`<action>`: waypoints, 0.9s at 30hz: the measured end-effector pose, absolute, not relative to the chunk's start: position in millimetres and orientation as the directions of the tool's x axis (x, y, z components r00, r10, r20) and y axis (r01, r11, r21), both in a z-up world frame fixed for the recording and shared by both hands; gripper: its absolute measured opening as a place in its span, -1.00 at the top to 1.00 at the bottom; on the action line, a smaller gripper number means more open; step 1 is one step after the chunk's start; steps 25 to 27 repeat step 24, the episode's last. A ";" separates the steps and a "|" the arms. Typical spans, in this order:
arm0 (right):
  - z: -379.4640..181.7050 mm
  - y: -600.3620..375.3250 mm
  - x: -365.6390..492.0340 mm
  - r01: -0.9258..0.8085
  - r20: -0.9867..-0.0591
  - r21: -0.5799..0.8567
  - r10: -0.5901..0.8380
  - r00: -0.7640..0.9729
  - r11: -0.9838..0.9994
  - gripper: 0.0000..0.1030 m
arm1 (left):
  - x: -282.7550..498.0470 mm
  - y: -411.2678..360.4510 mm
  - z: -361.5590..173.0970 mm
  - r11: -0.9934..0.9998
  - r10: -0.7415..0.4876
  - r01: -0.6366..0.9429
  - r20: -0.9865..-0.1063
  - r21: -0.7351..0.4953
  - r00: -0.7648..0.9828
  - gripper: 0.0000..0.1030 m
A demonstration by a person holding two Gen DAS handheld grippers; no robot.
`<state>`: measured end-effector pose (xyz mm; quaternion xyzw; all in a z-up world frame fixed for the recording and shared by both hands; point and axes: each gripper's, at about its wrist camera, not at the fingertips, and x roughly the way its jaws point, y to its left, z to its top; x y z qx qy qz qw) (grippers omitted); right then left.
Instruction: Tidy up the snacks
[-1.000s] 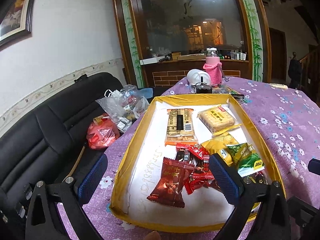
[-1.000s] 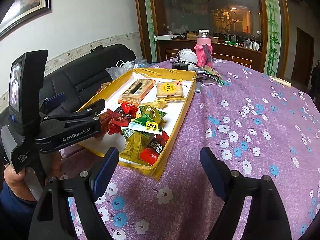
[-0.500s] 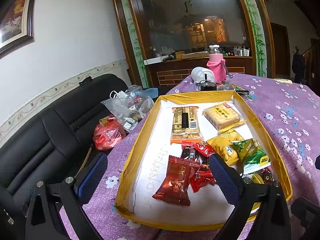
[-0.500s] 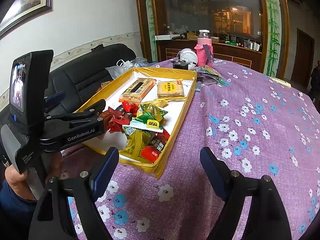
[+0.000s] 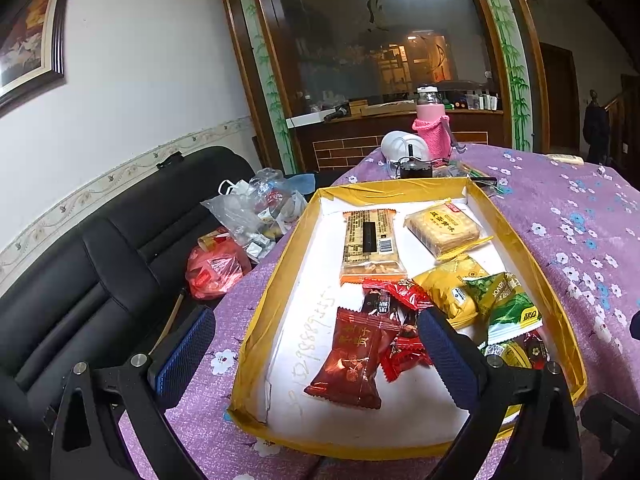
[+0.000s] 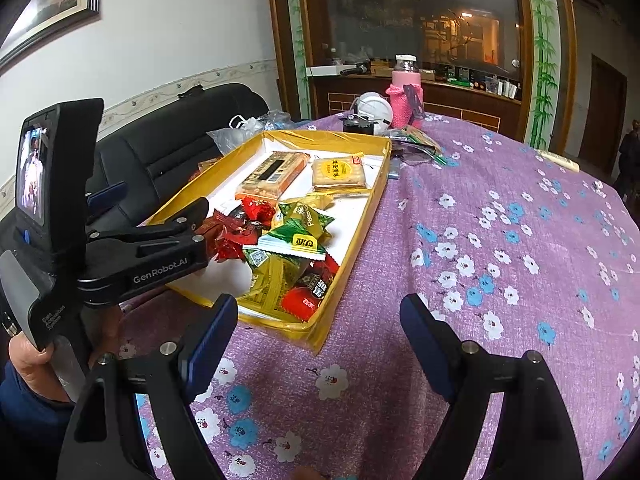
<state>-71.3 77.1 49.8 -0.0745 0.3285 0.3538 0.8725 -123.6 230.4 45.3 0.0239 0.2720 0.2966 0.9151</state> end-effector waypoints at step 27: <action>50.6 61.2 -61.6 -0.626 -0.624 0.132 0.555 0.550 0.768 -0.61 | -121.4 230.7 46.2 0.830 0.535 -0.525 -0.535 0.188 0.654 -0.99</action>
